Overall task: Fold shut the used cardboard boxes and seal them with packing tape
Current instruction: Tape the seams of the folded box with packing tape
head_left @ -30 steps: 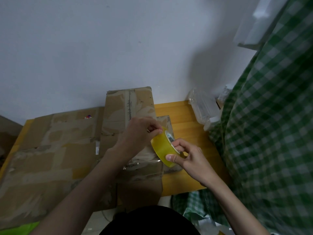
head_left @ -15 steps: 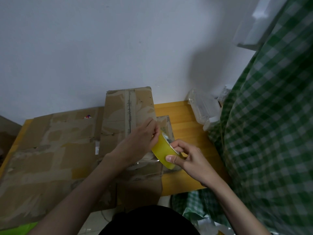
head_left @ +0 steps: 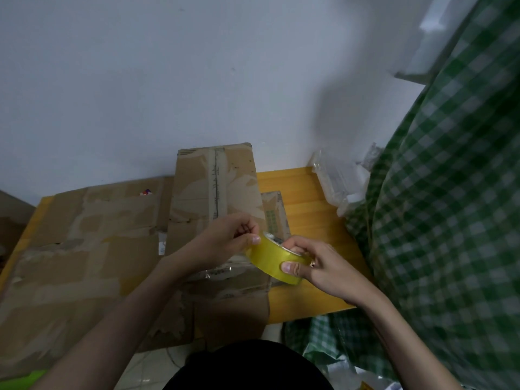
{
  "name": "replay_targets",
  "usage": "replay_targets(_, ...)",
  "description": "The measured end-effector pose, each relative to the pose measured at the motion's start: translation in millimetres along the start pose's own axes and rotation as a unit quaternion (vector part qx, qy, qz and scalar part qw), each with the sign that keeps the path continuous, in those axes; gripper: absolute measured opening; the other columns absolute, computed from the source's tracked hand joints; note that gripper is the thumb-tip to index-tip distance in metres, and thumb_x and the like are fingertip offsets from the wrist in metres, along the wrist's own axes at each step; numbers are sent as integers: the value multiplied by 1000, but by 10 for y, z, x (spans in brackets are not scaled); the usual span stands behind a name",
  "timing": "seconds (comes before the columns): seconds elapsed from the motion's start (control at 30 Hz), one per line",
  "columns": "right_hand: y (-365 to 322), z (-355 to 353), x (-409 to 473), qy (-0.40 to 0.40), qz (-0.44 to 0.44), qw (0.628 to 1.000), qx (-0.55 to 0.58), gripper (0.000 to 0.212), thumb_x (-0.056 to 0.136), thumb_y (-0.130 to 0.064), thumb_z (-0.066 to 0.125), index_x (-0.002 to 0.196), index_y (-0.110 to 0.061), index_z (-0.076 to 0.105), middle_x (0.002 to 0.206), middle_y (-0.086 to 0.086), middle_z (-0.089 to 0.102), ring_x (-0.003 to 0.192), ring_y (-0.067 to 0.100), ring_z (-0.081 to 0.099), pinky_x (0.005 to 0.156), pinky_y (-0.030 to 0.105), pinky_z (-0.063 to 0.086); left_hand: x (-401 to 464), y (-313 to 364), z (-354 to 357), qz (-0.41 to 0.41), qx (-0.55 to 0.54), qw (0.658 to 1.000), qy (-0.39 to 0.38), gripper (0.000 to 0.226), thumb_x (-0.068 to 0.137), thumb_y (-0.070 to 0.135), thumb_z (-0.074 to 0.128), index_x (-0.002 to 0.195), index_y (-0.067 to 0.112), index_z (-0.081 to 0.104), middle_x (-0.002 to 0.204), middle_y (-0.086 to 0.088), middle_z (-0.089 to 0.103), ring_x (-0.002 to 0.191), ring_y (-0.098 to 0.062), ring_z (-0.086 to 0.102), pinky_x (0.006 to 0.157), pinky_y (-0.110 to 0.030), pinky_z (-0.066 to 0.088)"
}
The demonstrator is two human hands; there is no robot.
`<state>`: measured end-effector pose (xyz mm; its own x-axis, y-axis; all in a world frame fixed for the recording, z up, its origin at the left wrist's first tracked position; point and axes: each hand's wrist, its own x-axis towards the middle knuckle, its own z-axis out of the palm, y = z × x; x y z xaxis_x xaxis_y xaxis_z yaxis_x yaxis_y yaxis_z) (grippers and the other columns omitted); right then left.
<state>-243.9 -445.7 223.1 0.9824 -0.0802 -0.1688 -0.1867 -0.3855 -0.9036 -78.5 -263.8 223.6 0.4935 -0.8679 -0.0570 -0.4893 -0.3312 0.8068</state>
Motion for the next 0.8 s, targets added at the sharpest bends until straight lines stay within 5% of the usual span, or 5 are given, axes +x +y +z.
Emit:
replay_targets(0.2, -39, 98, 25, 23, 14, 1000, -5, 15, 100, -33, 61, 114, -32, 59, 86, -11, 57, 80, 13, 57, 70, 30, 42, -52, 92, 229, 58, 123, 982, 131, 21, 93, 0, 57, 83, 17, 49, 81, 12, 49, 72, 0, 47, 67, -10, 36)
replay_targets(0.27, -50, 121, 26, 45, 28, 998, -25, 27, 100, -34, 59, 126, -35, 53, 88, -14, 55, 76, 2, 53, 70, 27, 42, -76, 95, 284, 60, 131, 979, 146, 19, 94, 0, 56, 84, 15, 51, 79, 12, 50, 70, -2, 48, 65, -11, 37)
replay_targets(0.43, -68, 105, 13, 67, 2, 995, -74, 29, 101, -30, 57, 125, -41, 45, 78, -28, 57, 63, -2, 50, 56, 19, 35, -157, 167, 297, 49, 51, 992, 108, 16, 96, 2, 52, 85, 14, 52, 76, 9, 55, 74, -9, 54, 64, -19, 42)
replay_targets(0.53, -11, 124, 51, 72, 14, 989, -130, 15, 102, -31, 55, 111, -37, 46, 79, -14, 56, 63, 3, 50, 58, 30, 36, -175, 275, 267, 44, 40, 995, 74, 14, 96, 3, 53, 85, 12, 52, 76, 6, 56, 74, -13, 54, 66, -26, 44)
replay_targets(0.8, -39, 69, 89, 79, -8, 988, -132, 8, 103, -35, 52, 101, -30, 48, 71, -19, 55, 63, 3, 49, 55, 22, 33, -6, 245, 87, 4, -9, 999, 45, 25, 86, 10, 75, 95, 14, 52, 77, 4, 60, 65, -4, 57, 65, -23, 50)
